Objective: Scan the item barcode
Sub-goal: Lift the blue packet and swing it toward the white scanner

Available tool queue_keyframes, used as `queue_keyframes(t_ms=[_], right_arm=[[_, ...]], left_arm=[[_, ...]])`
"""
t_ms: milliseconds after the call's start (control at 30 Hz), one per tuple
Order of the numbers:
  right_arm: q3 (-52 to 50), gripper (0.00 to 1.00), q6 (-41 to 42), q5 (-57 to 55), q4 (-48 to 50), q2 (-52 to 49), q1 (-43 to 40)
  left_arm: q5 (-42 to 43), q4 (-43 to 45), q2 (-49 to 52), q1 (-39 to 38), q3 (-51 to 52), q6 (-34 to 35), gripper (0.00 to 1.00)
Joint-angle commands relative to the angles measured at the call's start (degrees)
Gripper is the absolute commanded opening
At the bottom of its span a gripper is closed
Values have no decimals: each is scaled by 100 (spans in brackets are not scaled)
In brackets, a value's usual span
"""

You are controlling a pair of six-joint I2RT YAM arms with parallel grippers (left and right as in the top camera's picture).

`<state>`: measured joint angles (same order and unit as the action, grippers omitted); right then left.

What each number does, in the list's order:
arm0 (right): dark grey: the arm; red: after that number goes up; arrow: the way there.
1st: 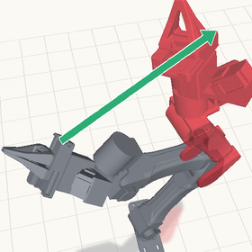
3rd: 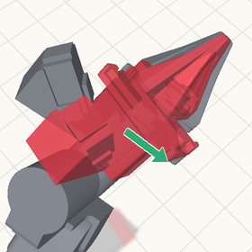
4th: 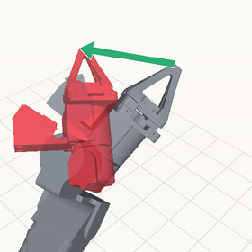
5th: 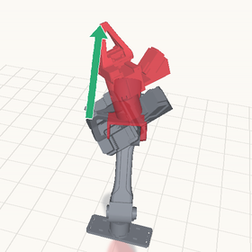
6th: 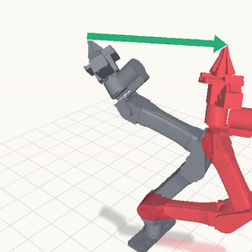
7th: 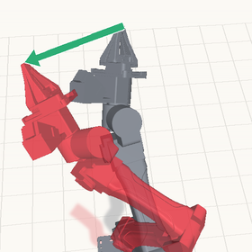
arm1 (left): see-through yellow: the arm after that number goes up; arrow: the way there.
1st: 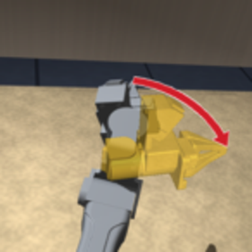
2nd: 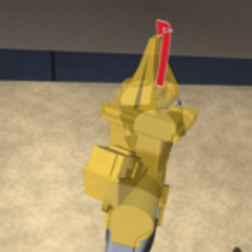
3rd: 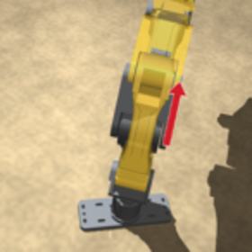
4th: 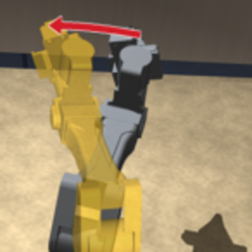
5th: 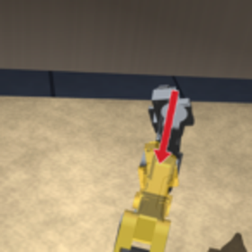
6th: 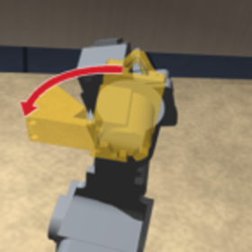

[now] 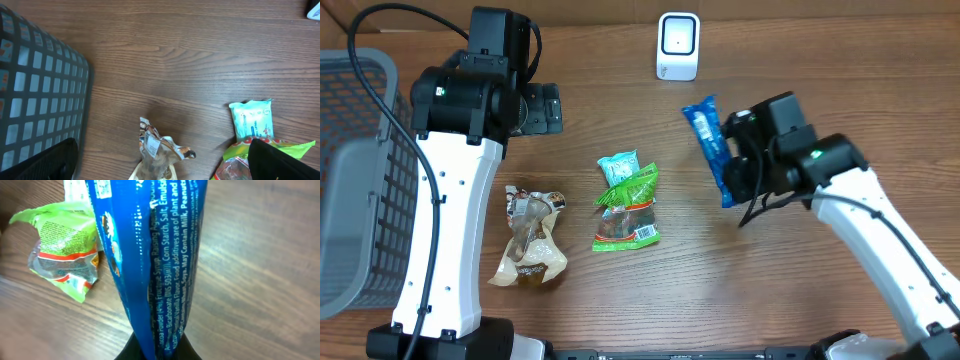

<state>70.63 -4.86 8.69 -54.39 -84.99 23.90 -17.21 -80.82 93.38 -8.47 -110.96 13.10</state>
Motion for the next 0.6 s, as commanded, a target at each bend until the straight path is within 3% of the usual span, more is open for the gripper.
queue_keyframes(t_ms=[0,567], right_arm=[[114,4,-116,-787,236,87,299],[114,4,-122,-1434,1567,87,570]], left_arm=[[-79,4,-116,20,-105,-87,100],[-79,4,-116,20,-105,-87,100]])
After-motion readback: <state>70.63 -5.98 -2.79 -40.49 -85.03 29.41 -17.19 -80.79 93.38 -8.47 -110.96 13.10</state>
